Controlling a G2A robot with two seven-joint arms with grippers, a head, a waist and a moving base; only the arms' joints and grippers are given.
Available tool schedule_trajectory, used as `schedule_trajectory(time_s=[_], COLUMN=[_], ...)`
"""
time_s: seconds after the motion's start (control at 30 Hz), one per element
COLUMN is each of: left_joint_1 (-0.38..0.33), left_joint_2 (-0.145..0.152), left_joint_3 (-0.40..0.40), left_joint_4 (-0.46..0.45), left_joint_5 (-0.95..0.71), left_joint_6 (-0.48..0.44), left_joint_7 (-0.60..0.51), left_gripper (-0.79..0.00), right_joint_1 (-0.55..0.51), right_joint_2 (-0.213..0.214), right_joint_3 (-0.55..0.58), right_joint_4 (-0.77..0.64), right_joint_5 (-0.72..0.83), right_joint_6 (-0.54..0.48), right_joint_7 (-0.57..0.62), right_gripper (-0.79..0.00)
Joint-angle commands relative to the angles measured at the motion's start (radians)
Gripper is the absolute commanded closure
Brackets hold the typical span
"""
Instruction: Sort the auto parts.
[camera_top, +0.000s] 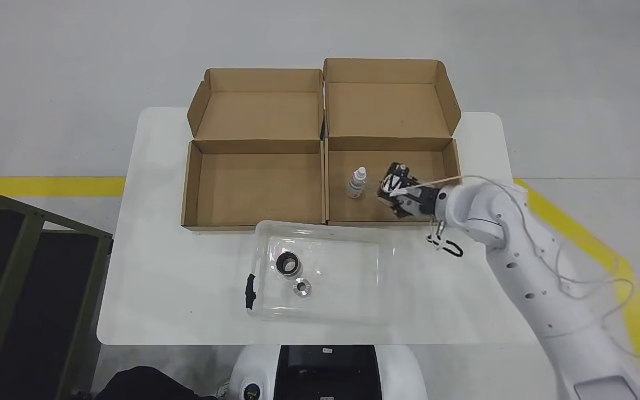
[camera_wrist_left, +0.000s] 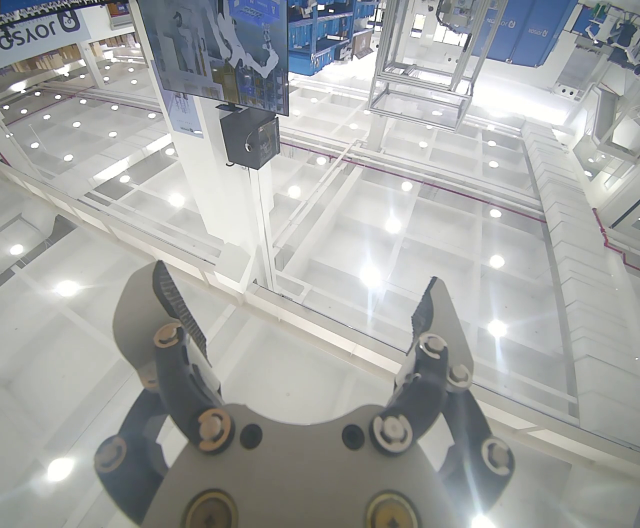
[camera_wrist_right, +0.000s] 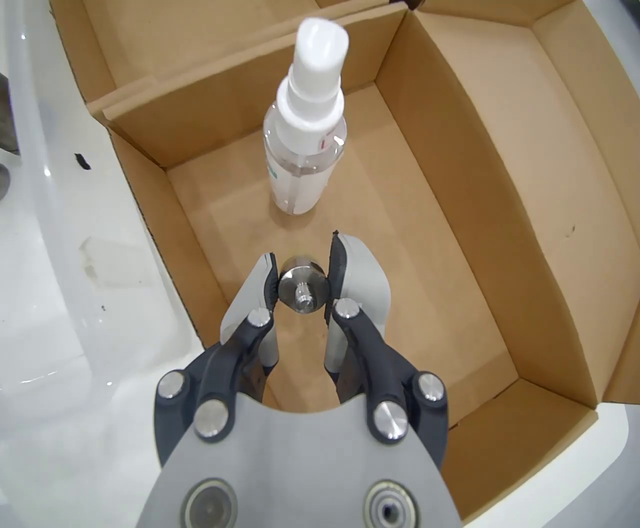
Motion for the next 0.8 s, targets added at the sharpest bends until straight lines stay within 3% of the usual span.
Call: schedule_trajectory(time_s=[0.0,0.17,0.23,0.3,0.37,0.77], left_joint_1=[0.0,0.0,0.0,0.0,0.0,0.0], left_joint_2=[0.0,0.0,0.0,0.0,0.0,0.0], left_joint_3=[0.0,0.0,0.0,0.0,0.0,0.0], left_joint_4=[0.0,0.0,0.0,0.0,0.0,0.0], left_joint_5=[0.0,0.0,0.0,0.0,0.0,0.0], left_joint_6=[0.0,0.0,0.0,0.0,0.0,0.0], left_joint_7=[0.0,0.0,0.0,0.0,0.0,0.0], left_gripper=[-0.785,-0.785,-0.785,-0.785,-0.785,-0.785], right_joint_1=[0.014,0.045,0.056,0.066,0.074,0.095], right_joint_2=[-0.004,-0.014,-0.017,-0.021,-0.024,-0.036], right_joint_3=[-0.015,-0.048,-0.057,-0.068,-0.078,-0.108], right_joint_4=[0.02,0.065,0.079,0.09,0.098,0.094], right_joint_5=[-0.001,-0.016,-0.019,-0.023,-0.03,-0.039], right_joint_6=[0.007,0.018,0.022,0.024,0.029,0.044], right_joint_7=[-0.004,-0.01,-0.014,-0.016,-0.016,-0.04], right_gripper=[0.0,0.0,-0.071,-0.092,-0.188,-0.345])
